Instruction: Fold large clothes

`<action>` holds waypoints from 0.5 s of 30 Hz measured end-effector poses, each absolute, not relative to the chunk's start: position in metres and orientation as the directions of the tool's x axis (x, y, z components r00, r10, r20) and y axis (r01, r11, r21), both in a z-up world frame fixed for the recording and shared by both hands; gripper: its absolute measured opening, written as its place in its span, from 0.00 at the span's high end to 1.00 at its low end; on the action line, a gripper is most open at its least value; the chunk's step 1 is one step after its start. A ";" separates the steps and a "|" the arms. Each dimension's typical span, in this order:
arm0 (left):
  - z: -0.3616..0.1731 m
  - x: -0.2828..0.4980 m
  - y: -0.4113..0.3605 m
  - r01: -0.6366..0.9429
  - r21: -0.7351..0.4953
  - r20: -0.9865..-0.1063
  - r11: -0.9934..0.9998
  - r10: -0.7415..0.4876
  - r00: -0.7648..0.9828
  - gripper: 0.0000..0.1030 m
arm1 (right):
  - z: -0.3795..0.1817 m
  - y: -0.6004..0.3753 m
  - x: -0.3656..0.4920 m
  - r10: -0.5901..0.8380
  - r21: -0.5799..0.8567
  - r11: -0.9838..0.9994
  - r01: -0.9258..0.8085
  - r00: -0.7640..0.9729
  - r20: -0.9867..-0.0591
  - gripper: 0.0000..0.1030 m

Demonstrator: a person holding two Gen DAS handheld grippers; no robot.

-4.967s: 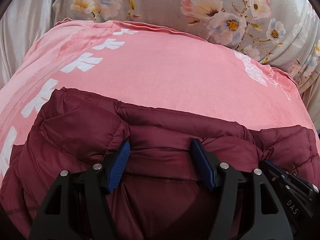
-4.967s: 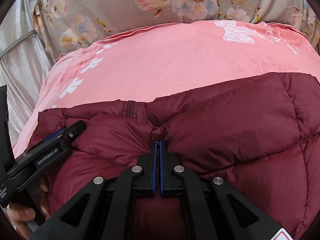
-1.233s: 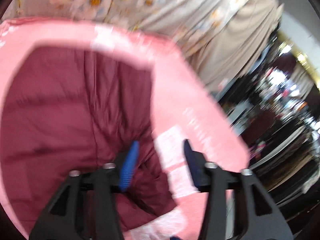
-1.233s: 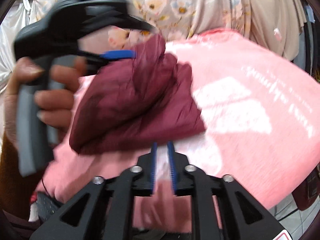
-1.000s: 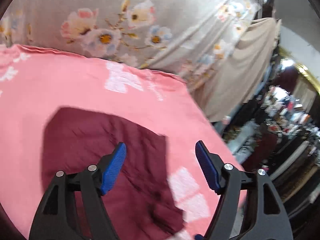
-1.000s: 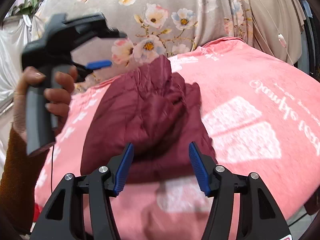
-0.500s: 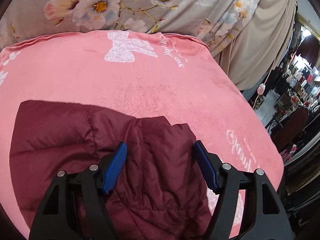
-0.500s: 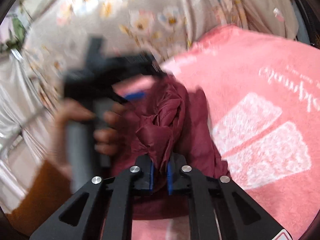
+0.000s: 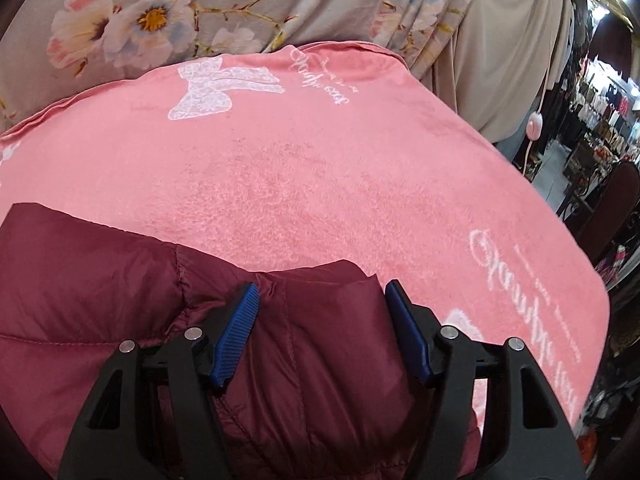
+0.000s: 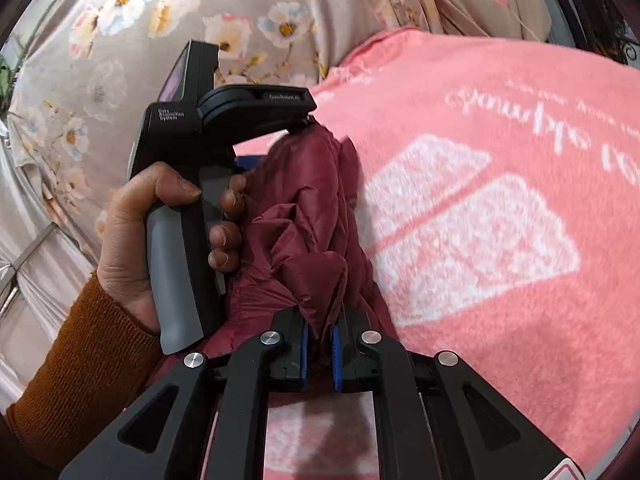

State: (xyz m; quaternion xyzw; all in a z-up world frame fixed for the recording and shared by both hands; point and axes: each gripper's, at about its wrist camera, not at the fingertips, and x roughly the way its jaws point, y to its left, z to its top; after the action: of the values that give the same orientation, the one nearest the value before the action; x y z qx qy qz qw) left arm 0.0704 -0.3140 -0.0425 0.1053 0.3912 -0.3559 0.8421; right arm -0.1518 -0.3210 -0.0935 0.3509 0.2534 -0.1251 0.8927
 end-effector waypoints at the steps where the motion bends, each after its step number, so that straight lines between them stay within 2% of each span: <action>1: -0.046 0.070 -0.315 0.682 -0.090 -0.733 0.726 -0.511 0.448 0.38 | -0.096 -0.322 -0.153 -0.045 0.562 0.722 0.403 0.838 -0.544 0.93; 8: -0.065 0.068 -0.325 0.690 -0.002 -0.728 0.724 -0.474 0.495 0.38 | -0.100 -0.308 -0.145 -0.111 0.421 0.810 0.408 0.812 -0.573 0.92; 11: -0.066 0.070 -0.325 0.688 -0.002 -0.729 0.725 -0.472 0.495 0.37 | -0.092 -0.307 -0.145 -0.109 0.392 0.830 0.396 0.805 -0.584 0.88; 15: -0.044 0.063 -0.307 0.661 -0.015 -0.709 0.750 -0.474 0.522 0.38 | -0.071 -0.319 -0.166 -0.131 0.403 0.813 0.421 0.806 -0.578 0.71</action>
State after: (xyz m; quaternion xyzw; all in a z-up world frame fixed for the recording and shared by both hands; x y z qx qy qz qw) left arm 0.0628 -0.3072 -0.0435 0.1291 0.3617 -0.3291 0.8626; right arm -0.1659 -0.3190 -0.0712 0.2660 0.2726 -0.1513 0.9122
